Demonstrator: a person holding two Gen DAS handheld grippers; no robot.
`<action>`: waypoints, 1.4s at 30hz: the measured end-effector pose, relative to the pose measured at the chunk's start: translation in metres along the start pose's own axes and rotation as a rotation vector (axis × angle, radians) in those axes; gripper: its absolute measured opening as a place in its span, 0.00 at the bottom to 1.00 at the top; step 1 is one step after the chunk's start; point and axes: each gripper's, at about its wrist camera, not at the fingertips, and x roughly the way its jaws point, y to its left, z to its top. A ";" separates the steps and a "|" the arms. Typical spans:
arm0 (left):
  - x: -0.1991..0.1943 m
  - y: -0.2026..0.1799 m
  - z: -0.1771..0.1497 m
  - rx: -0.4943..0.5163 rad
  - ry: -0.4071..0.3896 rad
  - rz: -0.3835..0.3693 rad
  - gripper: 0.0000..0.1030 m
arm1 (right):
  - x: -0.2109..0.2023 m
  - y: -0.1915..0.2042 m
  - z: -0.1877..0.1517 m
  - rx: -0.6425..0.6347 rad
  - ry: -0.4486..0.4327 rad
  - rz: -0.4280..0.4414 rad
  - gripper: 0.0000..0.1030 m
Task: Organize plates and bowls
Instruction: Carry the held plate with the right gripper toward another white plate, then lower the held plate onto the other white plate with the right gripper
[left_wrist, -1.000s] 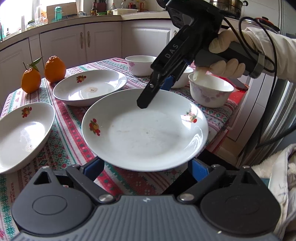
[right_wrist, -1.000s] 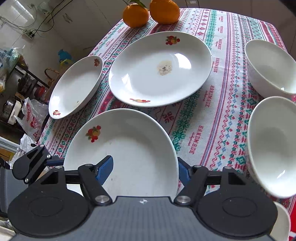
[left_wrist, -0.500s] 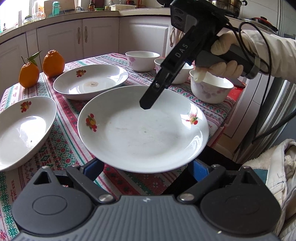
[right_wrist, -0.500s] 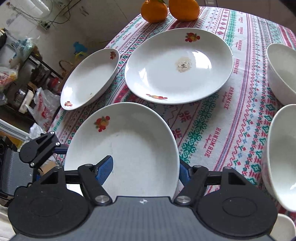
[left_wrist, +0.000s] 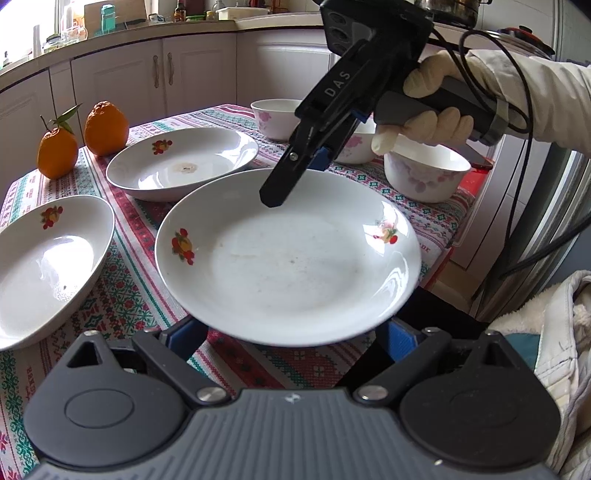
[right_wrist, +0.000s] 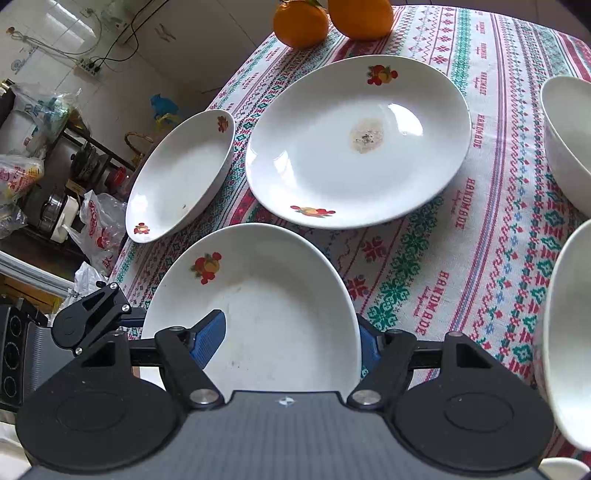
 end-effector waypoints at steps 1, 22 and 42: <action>0.000 0.001 0.000 0.000 -0.001 -0.003 0.94 | 0.001 0.001 0.000 -0.009 0.001 -0.006 0.75; -0.003 0.003 0.000 0.031 0.037 0.013 0.79 | 0.003 0.011 0.002 -0.038 0.002 -0.025 0.77; -0.048 0.032 0.000 -0.051 -0.017 0.092 0.79 | 0.010 0.065 0.049 -0.154 -0.006 -0.014 0.77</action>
